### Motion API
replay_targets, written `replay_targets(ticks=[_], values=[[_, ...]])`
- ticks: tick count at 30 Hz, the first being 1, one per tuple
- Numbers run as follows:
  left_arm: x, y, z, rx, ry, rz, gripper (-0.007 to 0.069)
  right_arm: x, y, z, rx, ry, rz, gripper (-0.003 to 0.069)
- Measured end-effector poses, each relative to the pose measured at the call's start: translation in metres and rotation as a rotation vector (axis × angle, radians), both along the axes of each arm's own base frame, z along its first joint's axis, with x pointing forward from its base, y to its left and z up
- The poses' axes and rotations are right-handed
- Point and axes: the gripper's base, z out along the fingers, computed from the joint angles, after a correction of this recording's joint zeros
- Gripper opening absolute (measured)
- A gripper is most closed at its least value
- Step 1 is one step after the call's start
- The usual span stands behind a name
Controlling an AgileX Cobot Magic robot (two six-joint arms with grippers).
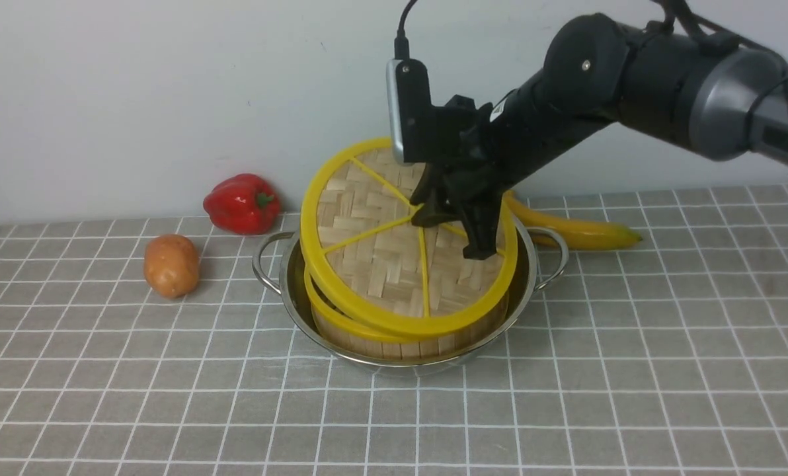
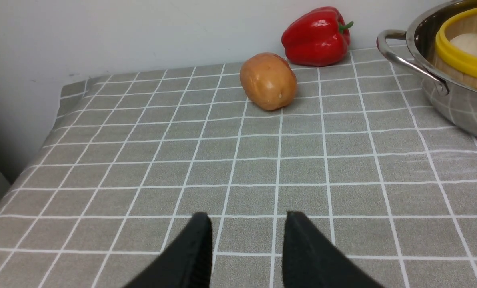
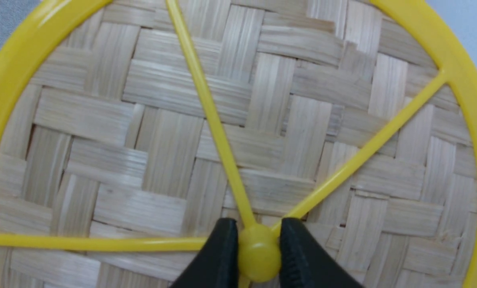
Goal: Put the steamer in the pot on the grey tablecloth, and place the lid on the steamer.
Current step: 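Place the bamboo steamer lid onto the steamer basket in the pot with the right gripper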
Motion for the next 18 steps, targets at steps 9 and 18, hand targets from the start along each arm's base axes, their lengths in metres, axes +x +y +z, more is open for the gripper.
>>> replay_targets(ticks=[9,18], values=[[0.000,0.000,0.000,0.000,0.000,0.000,0.0243,0.004,0.003,-0.013,-0.005,0.019,0.000,0.0146],[0.000,0.000,0.000,0.000,0.000,0.000,0.0243,0.010,0.005,-0.022,0.009,0.006,-0.015,0.0157]])
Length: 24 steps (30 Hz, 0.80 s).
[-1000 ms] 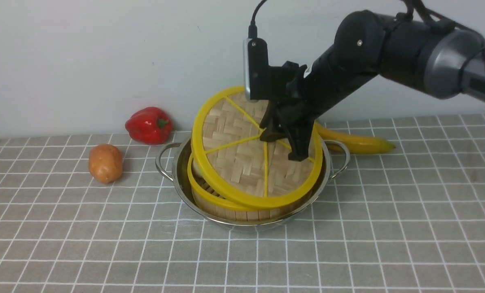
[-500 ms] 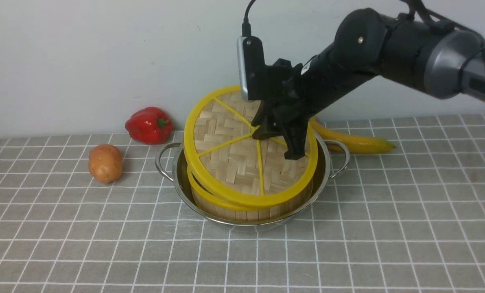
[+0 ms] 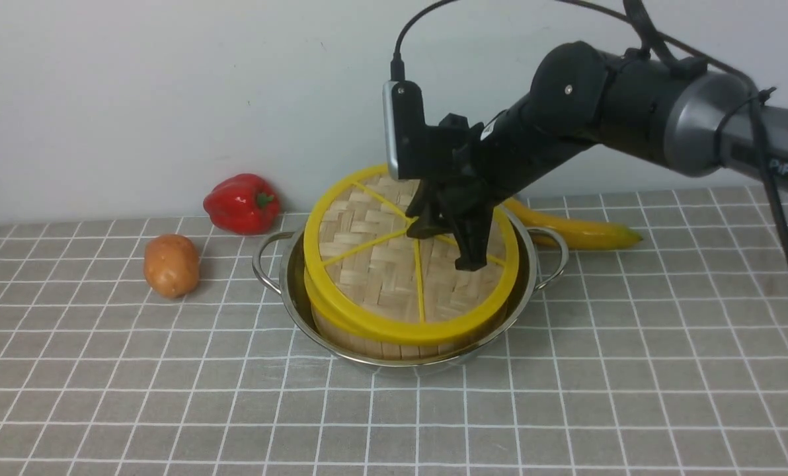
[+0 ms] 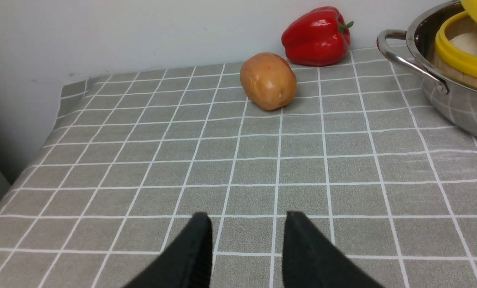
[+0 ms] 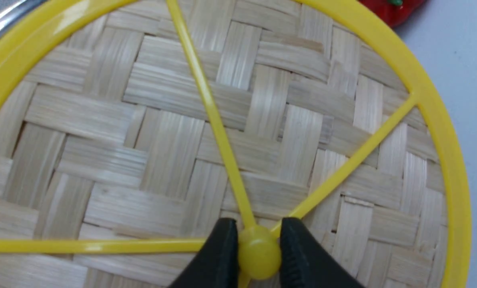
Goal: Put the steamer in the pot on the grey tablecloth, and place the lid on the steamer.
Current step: 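Place the bamboo steamer lid onto the steamer basket in the pot with the right gripper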
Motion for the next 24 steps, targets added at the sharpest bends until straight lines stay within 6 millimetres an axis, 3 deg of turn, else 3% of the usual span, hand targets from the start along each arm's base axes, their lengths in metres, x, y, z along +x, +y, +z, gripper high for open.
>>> replay_targets(ticks=[24], values=[[0.0000,0.0000,0.0000,0.000,0.000,0.000,0.0243,0.0031,0.0021,0.0032,0.059,-0.005,-0.055,0.0240]])
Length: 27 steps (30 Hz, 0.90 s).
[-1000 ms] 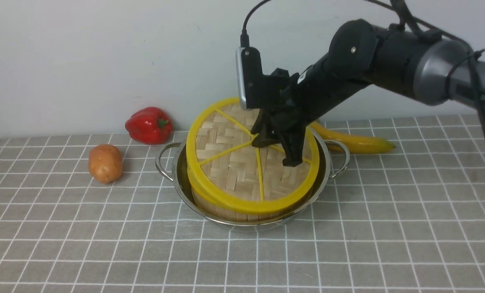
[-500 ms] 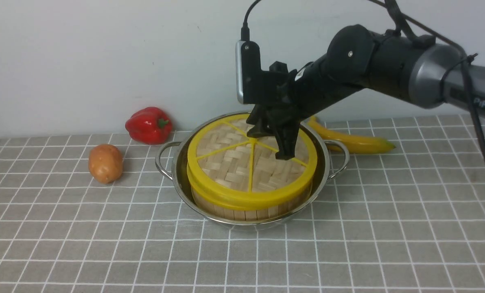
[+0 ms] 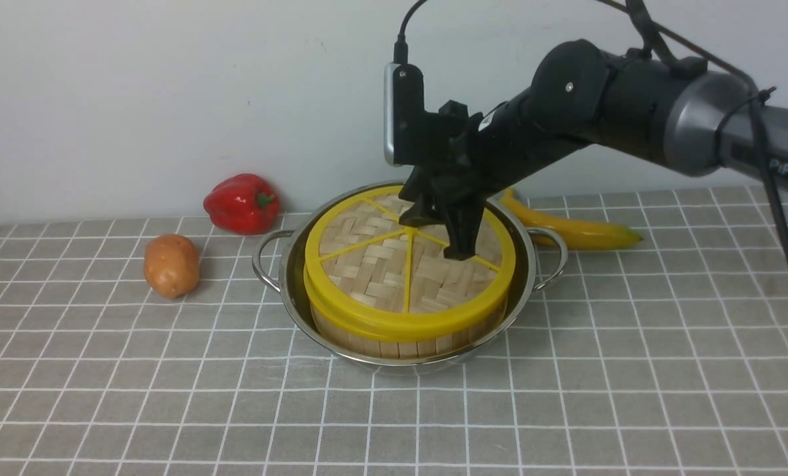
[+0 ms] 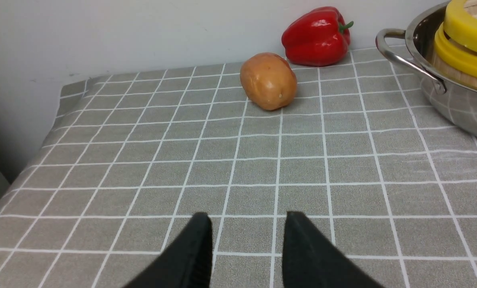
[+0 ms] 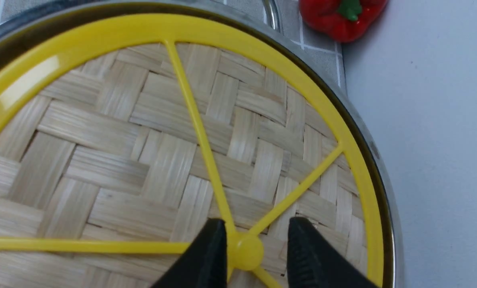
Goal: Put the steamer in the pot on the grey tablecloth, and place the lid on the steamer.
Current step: 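Place the bamboo steamer lid onto the steamer basket in the pot with the right gripper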
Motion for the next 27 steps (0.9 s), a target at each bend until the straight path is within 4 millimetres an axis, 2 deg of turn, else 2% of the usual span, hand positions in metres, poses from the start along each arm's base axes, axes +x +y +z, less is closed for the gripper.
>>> replay_targets(ticks=[12,19,24,27], values=[[0.000,0.000,0.000,0.000,0.000,0.000,0.0243,-0.001,-0.002,-0.003,-0.012,0.050,-0.041,0.0240],[0.000,0.000,0.000,0.000,0.000,0.000,0.0243,0.002,0.000,-0.017,-0.017,0.084,-0.047,0.0240],[0.000,0.000,0.000,0.000,0.000,0.000,0.0243,0.004,0.001,-0.018,-0.004,0.073,-0.059,0.0240],[0.000,0.000,0.000,0.000,0.000,0.000,0.0243,0.005,0.001,-0.018,0.002,0.068,-0.064,0.0216]])
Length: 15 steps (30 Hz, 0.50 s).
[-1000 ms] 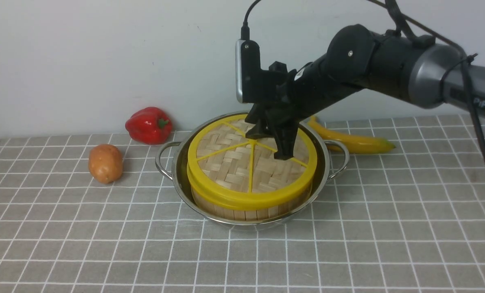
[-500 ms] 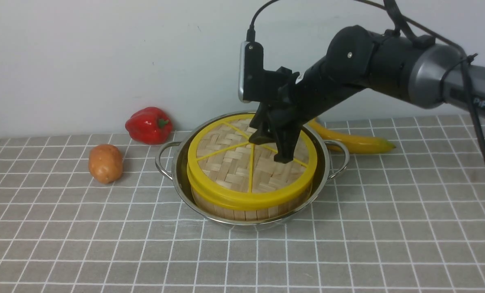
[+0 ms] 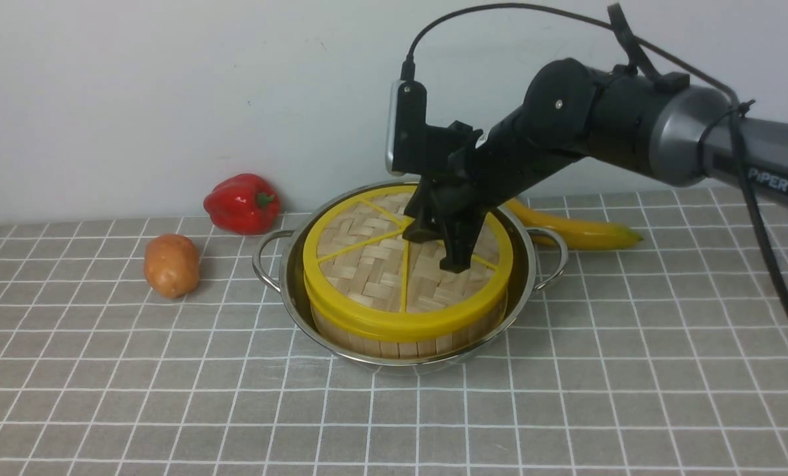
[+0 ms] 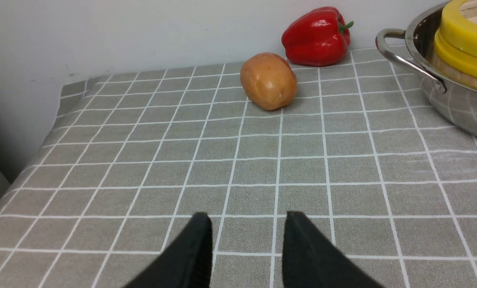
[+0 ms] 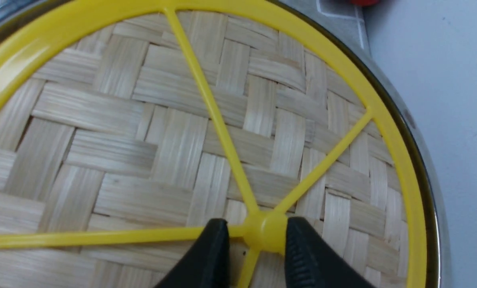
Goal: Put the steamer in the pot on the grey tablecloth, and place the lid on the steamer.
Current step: 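Place the bamboo steamer lid onto the steamer basket in the pot with the right gripper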
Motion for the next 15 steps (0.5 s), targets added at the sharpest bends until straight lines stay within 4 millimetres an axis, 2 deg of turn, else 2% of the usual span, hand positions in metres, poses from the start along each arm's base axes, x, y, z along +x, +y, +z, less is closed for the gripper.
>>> replay_targets(ticks=[8,15], values=[[0.0000,0.0000,0.0000,0.000,0.000,0.000,0.0243,0.0010,0.0011,0.0013,0.023,-0.004,-0.013,0.0078],[0.0000,0.0000,0.0000,0.000,0.000,0.000,0.0243,0.0016,0.0011,0.0017,0.028,-0.008,-0.021,0.0049]])
